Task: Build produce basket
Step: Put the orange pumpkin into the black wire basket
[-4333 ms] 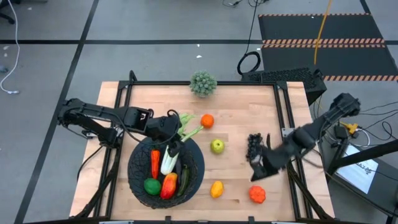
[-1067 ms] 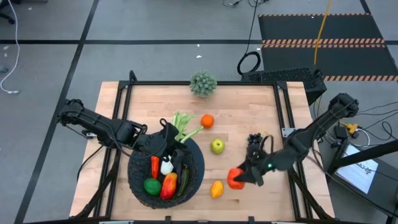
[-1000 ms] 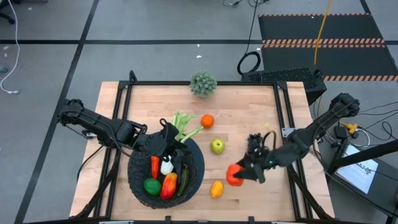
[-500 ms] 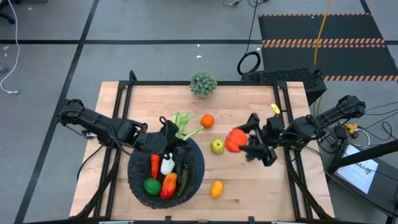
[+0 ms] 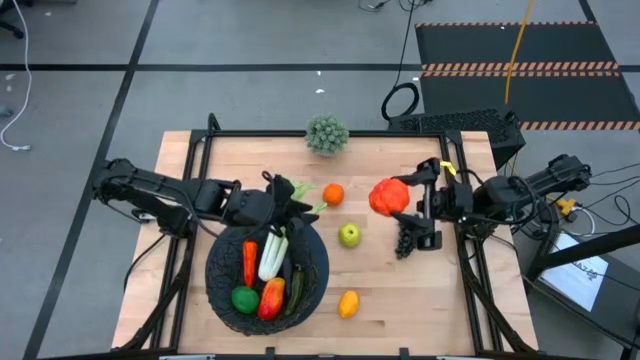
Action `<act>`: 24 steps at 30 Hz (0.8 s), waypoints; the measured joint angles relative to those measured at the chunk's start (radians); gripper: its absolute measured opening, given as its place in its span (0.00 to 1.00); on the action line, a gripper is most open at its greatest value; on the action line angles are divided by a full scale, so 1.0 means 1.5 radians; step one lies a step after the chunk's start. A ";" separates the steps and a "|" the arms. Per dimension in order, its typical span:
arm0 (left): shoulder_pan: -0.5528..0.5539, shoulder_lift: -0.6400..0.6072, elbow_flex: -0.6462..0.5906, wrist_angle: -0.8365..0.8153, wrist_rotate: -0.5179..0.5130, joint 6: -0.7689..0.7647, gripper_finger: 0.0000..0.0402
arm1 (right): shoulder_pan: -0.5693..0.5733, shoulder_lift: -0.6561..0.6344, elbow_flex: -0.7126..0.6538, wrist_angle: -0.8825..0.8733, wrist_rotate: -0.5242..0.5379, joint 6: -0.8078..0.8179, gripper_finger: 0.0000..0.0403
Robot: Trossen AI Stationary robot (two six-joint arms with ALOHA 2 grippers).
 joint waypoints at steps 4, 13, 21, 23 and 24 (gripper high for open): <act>0.023 0.000 0.000 0.016 0.020 0.040 0.45 | -0.001 -0.001 0.000 0.006 0.039 -0.009 0.78; 0.048 0.000 0.000 0.075 0.048 0.148 0.45 | -0.001 -0.001 0.000 0.009 0.075 0.104 0.78; 0.056 0.000 0.000 0.141 0.035 0.293 0.45 | -0.001 -0.001 0.000 0.010 0.202 0.336 0.78; 0.057 0.000 0.000 0.154 0.020 0.326 0.45 | -0.001 -0.001 0.000 0.010 0.245 0.396 0.78; 0.057 0.000 0.000 0.164 0.010 0.345 0.45 | -0.001 -0.001 0.000 0.010 0.267 0.428 0.78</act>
